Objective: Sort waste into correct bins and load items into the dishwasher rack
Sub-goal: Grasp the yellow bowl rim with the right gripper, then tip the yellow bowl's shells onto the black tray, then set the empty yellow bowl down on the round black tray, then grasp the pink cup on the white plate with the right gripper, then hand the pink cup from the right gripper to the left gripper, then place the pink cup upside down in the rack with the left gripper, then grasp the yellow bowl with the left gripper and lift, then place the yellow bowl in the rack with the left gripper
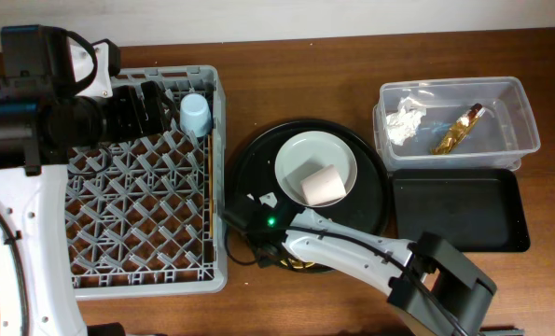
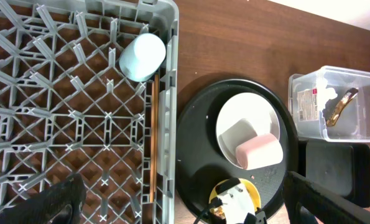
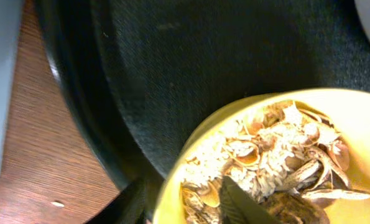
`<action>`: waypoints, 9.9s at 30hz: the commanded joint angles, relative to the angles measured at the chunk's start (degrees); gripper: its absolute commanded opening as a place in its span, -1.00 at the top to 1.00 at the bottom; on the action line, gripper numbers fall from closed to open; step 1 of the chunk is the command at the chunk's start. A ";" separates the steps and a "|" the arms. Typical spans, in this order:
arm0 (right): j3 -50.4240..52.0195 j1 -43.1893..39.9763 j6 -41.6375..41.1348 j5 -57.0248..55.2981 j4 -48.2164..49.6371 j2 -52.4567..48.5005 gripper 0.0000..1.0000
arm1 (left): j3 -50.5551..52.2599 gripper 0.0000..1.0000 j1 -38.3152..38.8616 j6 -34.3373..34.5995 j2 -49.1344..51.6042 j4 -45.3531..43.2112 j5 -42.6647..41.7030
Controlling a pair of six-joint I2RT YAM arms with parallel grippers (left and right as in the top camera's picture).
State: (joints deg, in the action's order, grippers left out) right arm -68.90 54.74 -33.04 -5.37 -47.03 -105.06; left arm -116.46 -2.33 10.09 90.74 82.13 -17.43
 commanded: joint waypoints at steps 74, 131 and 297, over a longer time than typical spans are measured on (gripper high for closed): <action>-5.97 -18.75 3.87 16.92 -17.25 23.41 0.92 | -0.37 -0.99 -0.09 -0.13 -0.46 0.04 -0.61; -3.74 -39.80 26.58 36.81 16.48 -5.31 0.17 | -0.37 -0.99 -0.09 -0.13 -0.44 0.04 -0.61; -8.35 -45.40 11.56 91.54 22.40 33.81 -0.97 | 43.23 1.00 -6.69 -36.92 -0.79 -1.99 -56.89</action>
State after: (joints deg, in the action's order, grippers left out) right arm -77.34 9.41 -21.87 86.41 -24.80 -71.35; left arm -73.30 -6.87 -12.99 85.65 74.83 -69.12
